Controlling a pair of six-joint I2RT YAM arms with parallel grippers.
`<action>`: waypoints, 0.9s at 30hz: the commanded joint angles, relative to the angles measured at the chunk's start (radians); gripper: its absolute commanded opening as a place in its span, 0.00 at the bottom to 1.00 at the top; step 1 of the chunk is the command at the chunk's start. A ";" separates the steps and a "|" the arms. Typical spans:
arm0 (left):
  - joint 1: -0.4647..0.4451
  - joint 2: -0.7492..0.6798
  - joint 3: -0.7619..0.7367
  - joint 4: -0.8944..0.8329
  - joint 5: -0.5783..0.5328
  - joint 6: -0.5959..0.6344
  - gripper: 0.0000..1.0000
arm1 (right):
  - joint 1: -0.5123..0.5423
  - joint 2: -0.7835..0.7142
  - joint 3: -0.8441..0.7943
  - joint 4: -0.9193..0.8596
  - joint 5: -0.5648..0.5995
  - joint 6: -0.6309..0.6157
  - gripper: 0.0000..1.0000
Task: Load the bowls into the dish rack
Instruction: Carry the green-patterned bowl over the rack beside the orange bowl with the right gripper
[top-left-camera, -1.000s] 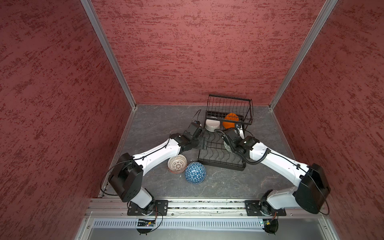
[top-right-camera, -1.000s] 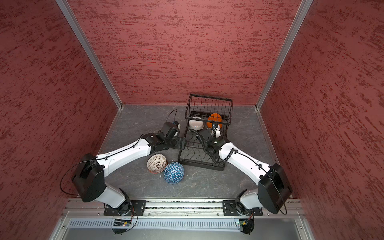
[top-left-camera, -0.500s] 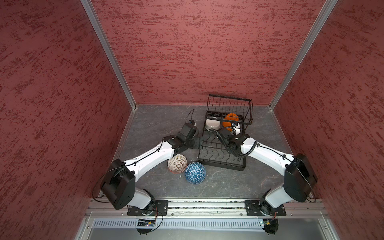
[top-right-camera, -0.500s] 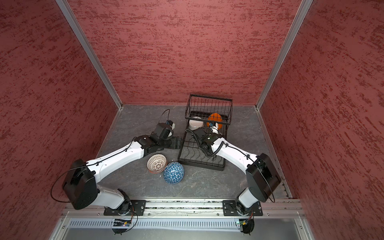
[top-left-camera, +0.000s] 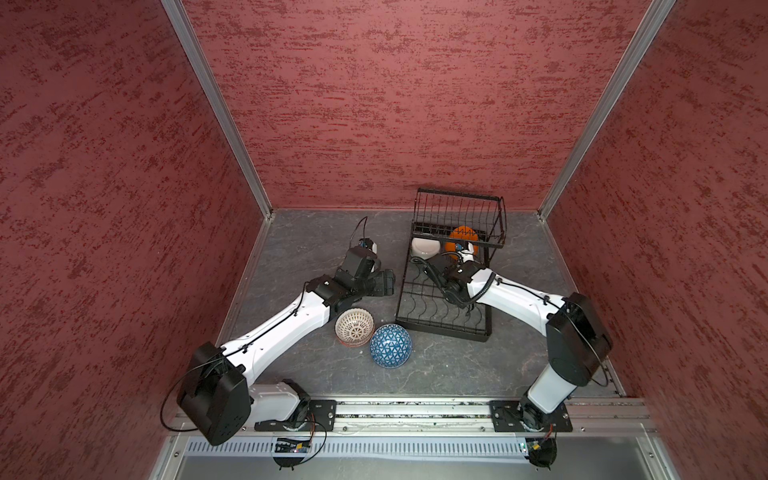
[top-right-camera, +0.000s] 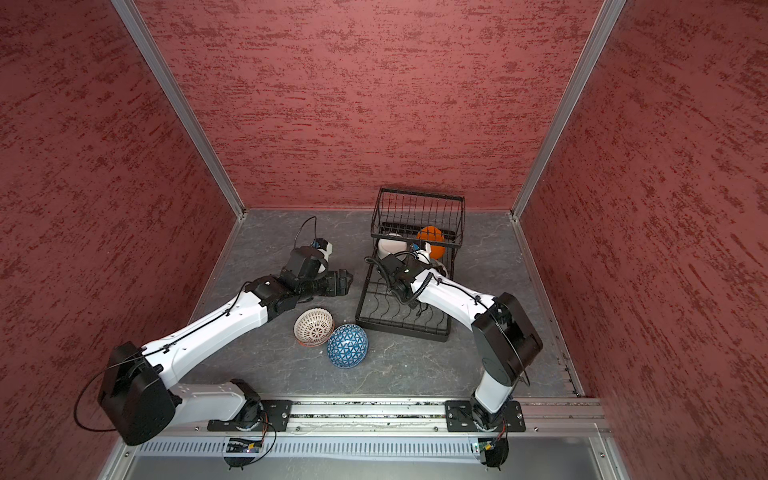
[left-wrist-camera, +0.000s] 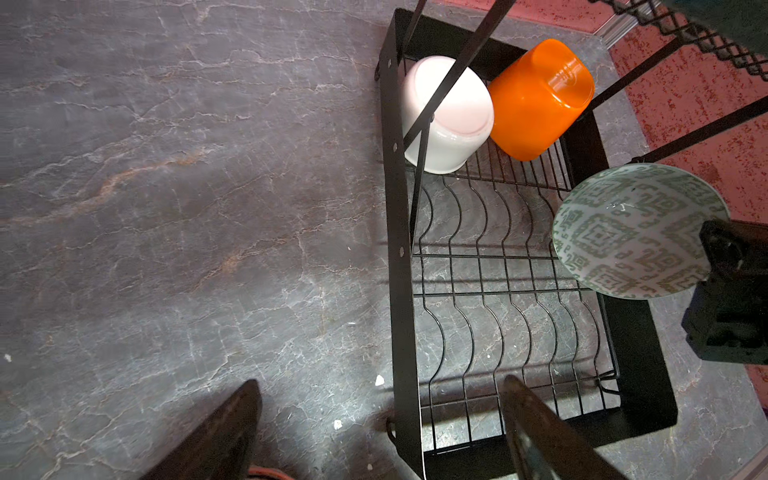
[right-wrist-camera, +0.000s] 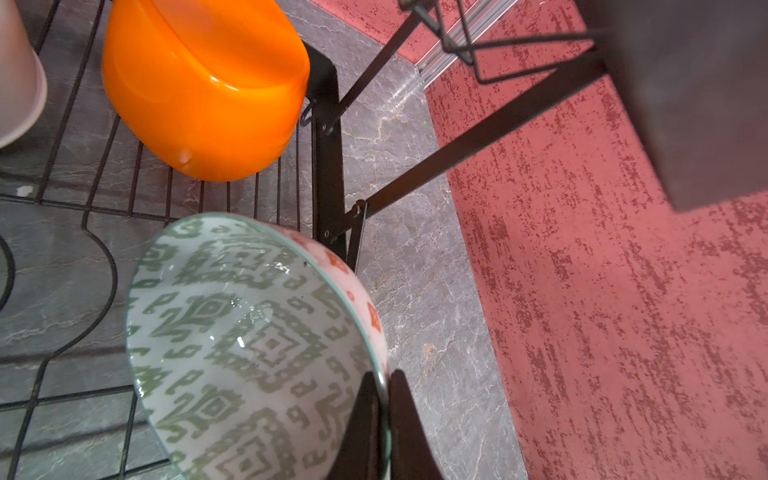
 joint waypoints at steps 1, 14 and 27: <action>0.013 -0.020 -0.016 0.006 -0.002 -0.006 0.90 | 0.005 0.022 0.050 -0.038 0.100 0.045 0.00; 0.038 -0.051 -0.039 0.000 0.004 -0.003 0.90 | 0.004 0.134 0.111 -0.129 0.156 0.137 0.00; 0.050 -0.051 -0.049 0.003 0.013 0.003 0.90 | 0.005 0.234 0.178 -0.272 0.239 0.274 0.00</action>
